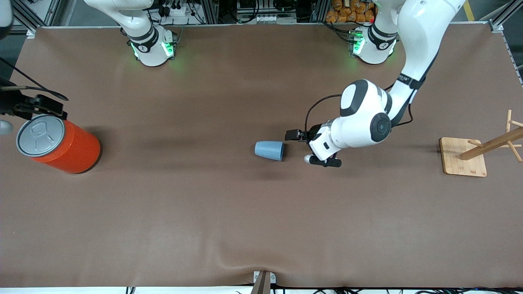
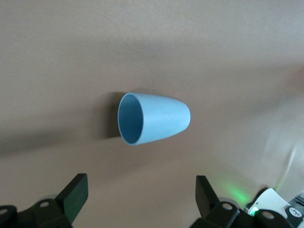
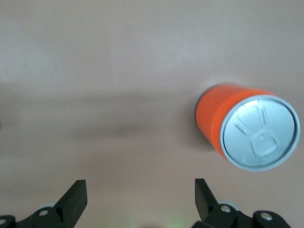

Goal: Flip cup

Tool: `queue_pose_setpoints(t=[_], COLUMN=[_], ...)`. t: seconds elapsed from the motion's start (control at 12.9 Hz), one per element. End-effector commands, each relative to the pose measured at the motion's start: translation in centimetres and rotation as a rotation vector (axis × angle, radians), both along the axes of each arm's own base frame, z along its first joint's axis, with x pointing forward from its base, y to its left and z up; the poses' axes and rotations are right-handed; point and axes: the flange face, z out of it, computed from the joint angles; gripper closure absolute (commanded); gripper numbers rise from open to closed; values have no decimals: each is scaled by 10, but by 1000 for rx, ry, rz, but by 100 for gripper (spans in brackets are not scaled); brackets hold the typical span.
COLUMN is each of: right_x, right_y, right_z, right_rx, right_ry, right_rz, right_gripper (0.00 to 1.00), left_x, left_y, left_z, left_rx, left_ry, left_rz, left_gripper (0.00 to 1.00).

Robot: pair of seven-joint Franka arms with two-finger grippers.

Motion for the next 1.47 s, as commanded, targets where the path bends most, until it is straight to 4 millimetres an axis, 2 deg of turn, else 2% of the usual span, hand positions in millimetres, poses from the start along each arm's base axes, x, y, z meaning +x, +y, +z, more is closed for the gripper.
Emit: queue_pose_setpoints(t=[0.0,0.08,0.16,0.31,0.54,0.62,0.7,0.78,0.85,0.93,1.01,1.09,1.16,1.32,1.4], right_x=[-10,-15,-21,-28,-32,-30,-29,-28,-25,-25,-26,-26,-24,-18,-16], right_y=[12,14,13,16,14,11,5,-2,-2,-2,-4,-1,2,3,4], right_z=[18,16,23,42,45,43,44,44,42,47,47,46,45,37,36], right_rx=[-3,3,27,36,31,31,35,38,25,19,21,21,18,16,17], right_ry=[33,66,67,-5,-77,-78,-82,-85,-82,-91,-87,-82,-83,-77,-78], right_rz=[-95,-125,-132,-126,-115,-122,-128,-140,-145,-145,-139,-134,-134,-136,-133], right_gripper=[0,0,0,0,0,0,0,0,0,0,0,0,0,0,0], left_x=[14,18,16,9,3,2,1,3,6,6,12,20,31,52,63], left_y=[-2,-3,-5,-18,-20,-21,-21,-23,-36,-39,-34,-28,-22,12,40], left_z=[-58,-76,-90,-95,-120,-123,-126,-129,-117,-112,-103,-77,-43,22,46], left_rx=[-106,-150,-200,-274,-283,-281,-280,-287,-305,-319,-324,-330,-336,-320,-301], left_ry=[4,14,49,72,118,120,125,128,112,116,102,70,23,-28,-45], left_rz=[7,18,44,66,85,87,88,92,89,104,112,118,133,181,186], left_gripper=[3,4,7,12,23,31,45,66,93,100,100,100,100,100,100])
